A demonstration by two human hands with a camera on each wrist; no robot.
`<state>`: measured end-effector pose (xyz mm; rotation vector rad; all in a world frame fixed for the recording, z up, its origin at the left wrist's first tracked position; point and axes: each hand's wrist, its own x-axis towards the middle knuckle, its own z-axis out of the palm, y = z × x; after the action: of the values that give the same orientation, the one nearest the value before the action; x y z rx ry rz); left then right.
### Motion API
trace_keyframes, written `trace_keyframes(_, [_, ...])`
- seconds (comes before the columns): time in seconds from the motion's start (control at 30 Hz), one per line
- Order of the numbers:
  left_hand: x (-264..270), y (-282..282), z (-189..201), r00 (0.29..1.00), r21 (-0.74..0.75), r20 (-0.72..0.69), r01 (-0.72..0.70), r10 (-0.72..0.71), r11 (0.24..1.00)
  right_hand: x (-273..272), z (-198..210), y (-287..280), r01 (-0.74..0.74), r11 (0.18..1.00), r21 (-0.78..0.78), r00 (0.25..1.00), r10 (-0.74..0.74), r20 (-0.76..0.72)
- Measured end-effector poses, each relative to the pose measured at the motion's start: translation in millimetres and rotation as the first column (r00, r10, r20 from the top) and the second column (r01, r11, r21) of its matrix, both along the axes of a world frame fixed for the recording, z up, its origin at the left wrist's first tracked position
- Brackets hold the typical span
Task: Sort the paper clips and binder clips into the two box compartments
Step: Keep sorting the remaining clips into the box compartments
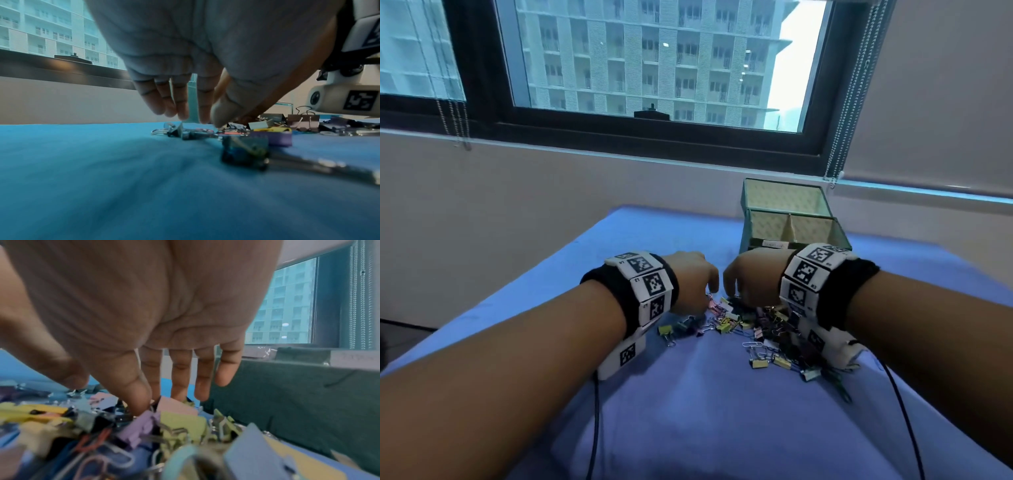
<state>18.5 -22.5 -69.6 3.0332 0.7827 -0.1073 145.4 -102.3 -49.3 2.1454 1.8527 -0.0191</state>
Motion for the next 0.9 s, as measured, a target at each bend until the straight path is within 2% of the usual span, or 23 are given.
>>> trace_keyframes(0.2, [0, 1, -3, 1.0, -0.018, -0.02, 0.014, -0.015, 1.0, 3, -5, 3, 0.047, 0.998, 0.036, 0.992, -0.043, -0.12])
trace_keyframes(0.3, [2, 2, -3, 1.0, -0.024, -0.001, 0.016, -0.016, 1.0, 9, -5, 0, 0.049, 0.997, 0.059, 0.995, -0.043, -0.094])
trace_keyframes(0.37, [3, 3, -2, 1.0, -0.013, 0.013, 0.018, -0.017, 1.0, 9, -2, -2, 0.043, 0.989, 0.141, 0.993, -0.028, -0.113])
trace_keyframes(0.43, [3, 5, 0, 0.996, 0.004, 0.093, 0.004, -0.004, 1.0, 6, -1, -3, 0.054, 0.977, 0.205, 0.981, -0.013, -0.193])
trace_keyframes(0.53, [3, 11, 2, 0.974, 0.026, 0.221, -0.06, 0.053, 0.998, 0, -5, -4, 0.051, 0.993, 0.103, 0.965, -0.022, -0.262])
trace_keyframes(0.63, [2, 13, 2, 0.976, 0.052, 0.183, -0.133, 0.121, 0.99, -4, -10, -4, 0.024, 0.999, 0.041, 0.976, -0.014, -0.218])
trace_keyframes(0.73, [2, 15, 0, 0.981, 0.07, 0.157, -0.125, 0.113, 0.99, -4, -7, -3, 0.033, 0.999, 0.03, 0.985, -0.028, -0.168])
trace_keyframes(0.9, [5, 11, 0, 0.993, -0.023, 0.078, -0.089, 0.09, 0.996, -6, -2, 1, 0.083, 0.996, 0.042, 0.98, -0.074, -0.184])
